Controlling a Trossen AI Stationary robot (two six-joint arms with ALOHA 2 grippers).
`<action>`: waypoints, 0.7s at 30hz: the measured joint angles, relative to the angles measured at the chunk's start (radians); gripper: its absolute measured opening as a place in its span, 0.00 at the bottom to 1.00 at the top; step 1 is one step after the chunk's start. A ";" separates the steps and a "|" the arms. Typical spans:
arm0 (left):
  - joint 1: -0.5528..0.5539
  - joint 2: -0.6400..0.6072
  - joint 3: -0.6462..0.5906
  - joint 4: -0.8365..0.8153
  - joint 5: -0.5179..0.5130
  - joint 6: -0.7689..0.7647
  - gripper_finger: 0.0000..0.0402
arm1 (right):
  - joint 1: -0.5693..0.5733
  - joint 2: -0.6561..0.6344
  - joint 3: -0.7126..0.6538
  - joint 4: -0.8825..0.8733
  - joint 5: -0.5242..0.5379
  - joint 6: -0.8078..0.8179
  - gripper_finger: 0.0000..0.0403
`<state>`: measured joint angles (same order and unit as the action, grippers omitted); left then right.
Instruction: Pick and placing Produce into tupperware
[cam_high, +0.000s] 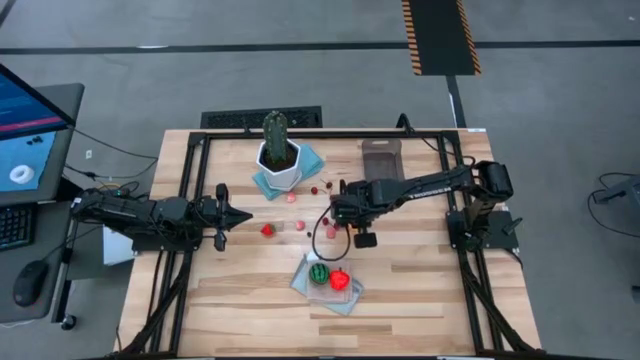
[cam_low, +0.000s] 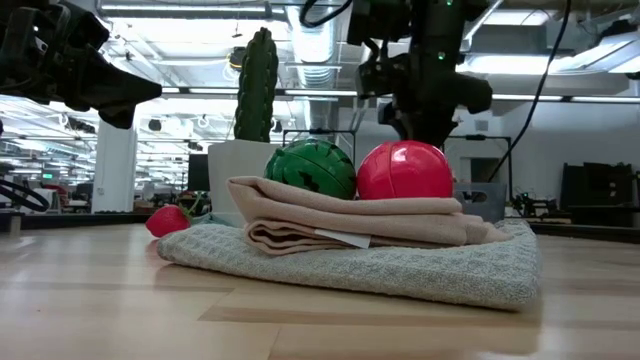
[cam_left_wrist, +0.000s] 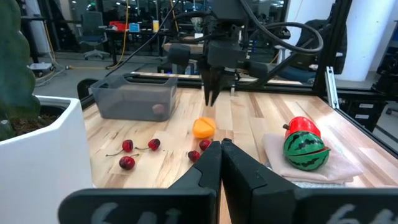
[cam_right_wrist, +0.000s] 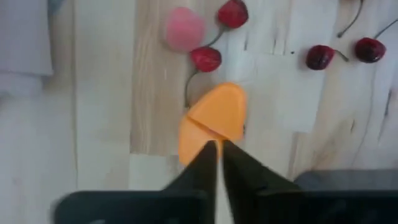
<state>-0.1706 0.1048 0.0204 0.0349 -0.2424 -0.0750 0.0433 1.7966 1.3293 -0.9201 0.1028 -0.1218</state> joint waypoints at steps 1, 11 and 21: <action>0.000 0.000 0.000 0.000 0.000 0.000 0.00 | 0.000 0.000 0.000 0.002 -0.001 0.012 0.23; 0.000 0.000 0.000 0.000 0.000 0.000 0.00 | 0.008 0.021 0.002 0.093 -0.069 0.088 0.69; 0.000 0.000 0.000 0.000 0.000 0.000 0.00 | 0.006 0.120 0.001 0.091 -0.076 0.087 0.74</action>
<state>-0.1707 0.1051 0.0200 0.0345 -0.2424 -0.0750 0.0497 1.9165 1.3304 -0.8287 0.0273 -0.0350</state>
